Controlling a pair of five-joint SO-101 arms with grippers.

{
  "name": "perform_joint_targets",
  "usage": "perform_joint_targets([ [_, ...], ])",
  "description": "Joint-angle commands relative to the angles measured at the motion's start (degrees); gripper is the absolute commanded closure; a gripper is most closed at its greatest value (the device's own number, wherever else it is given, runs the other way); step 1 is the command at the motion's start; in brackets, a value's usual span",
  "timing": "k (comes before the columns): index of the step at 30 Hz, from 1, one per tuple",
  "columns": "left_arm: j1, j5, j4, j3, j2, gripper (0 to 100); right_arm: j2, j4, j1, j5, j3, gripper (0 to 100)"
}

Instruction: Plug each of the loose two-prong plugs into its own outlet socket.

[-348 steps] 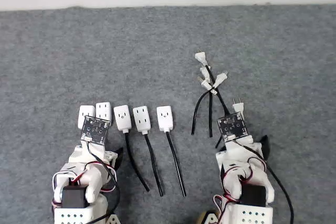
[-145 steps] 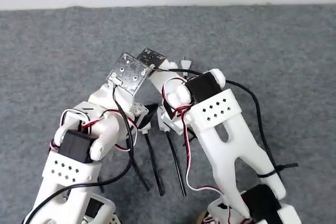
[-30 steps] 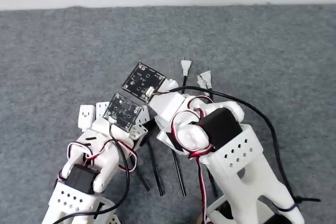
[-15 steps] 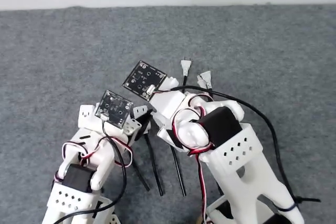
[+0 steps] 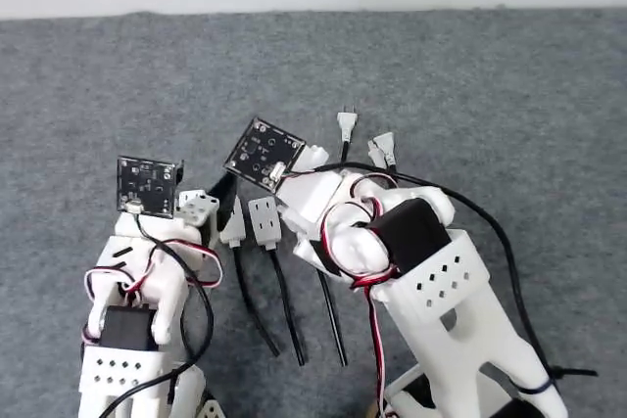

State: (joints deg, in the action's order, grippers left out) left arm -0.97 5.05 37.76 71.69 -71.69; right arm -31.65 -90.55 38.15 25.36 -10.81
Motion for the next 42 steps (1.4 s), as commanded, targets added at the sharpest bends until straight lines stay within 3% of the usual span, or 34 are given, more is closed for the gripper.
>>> perform_joint_targets([
  [1,-3.3,0.9,-0.7,0.4,-1.0,75,0.9,2.3,-2.8,0.6,0.6,99.0],
  [5,-9.5,-3.3,0.7,0.7,-1.1,75,4.0,2.9,-2.8,0.5,0.8,99.0],
  [9,-10.9,-5.5,0.8,0.7,-1.1,75,4.4,2.2,-0.7,0.3,2.2,99.0],
  [14,-11.1,-5.9,0.6,0.9,-1.0,75,4.4,1.5,2.9,-0.1,2.3,99.0],
  [25,-19.9,-6.0,0.8,3.6,-1.1,75,4.4,1.4,2.9,-1.1,5.1,99.0],
  [42,-10.9,-2.8,0.0,2.2,-1.1,75,4.5,0.0,2.8,-1.8,4.7,99.0],
])
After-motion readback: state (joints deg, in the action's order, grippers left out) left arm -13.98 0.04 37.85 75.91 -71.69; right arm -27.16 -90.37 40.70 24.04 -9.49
